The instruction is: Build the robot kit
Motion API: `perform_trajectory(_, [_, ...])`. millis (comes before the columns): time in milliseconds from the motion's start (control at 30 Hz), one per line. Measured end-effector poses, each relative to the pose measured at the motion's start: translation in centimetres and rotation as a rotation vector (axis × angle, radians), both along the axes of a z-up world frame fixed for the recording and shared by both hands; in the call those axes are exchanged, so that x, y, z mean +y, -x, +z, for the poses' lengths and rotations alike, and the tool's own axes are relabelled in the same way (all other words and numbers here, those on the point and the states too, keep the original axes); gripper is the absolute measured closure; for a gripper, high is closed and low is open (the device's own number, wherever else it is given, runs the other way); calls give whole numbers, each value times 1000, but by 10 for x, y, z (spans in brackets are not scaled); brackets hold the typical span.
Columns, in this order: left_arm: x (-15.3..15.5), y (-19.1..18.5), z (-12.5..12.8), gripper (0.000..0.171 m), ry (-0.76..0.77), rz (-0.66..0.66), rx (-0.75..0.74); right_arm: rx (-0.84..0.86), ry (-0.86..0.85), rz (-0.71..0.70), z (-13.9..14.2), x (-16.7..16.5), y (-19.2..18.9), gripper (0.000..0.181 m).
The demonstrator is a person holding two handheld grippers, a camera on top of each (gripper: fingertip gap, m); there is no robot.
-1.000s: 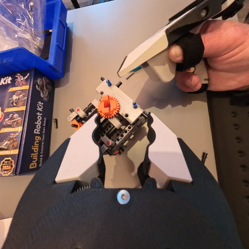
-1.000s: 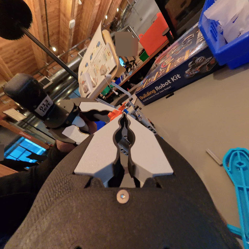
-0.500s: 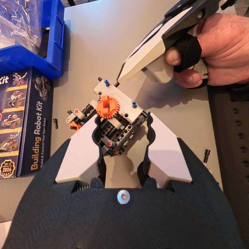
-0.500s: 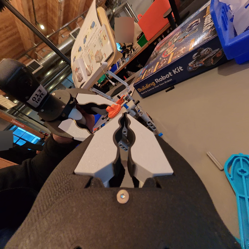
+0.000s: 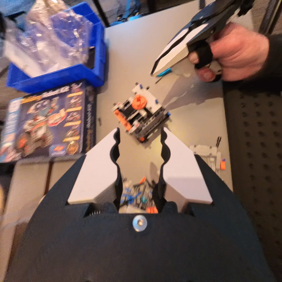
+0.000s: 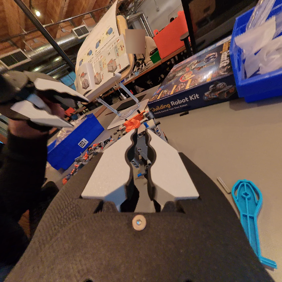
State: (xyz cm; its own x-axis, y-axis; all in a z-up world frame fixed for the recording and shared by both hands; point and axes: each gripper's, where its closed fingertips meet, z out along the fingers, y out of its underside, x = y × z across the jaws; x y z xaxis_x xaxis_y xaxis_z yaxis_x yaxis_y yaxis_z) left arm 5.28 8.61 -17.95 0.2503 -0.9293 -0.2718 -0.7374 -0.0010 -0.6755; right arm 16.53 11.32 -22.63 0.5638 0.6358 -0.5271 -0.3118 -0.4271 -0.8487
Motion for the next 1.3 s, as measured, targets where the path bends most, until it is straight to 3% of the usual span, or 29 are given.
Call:
perform_trajectory(67, [-4,34,17,131,-46,61,13,-26,-38,6,4,-4,3,175])
perform_trajectory(133, [-4,67,19,137,-64,139,28,-57,-54,3,4,-5,5,177])
perform_trajectory(400, [-12,165,-58,155,37,374,272,-138,-113,29,6,-15,15,181])
perform_trajectory(667, [-20,239,-107,166,208,495,549,-169,-120,54,4,-17,20,181])
perform_trajectory(867, [-13,260,-131,168,311,561,622,-178,-135,65,5,-20,21,181])
perform_trajectory(1300, [1,262,-156,168,444,684,524,-154,-157,90,10,-25,24,181])
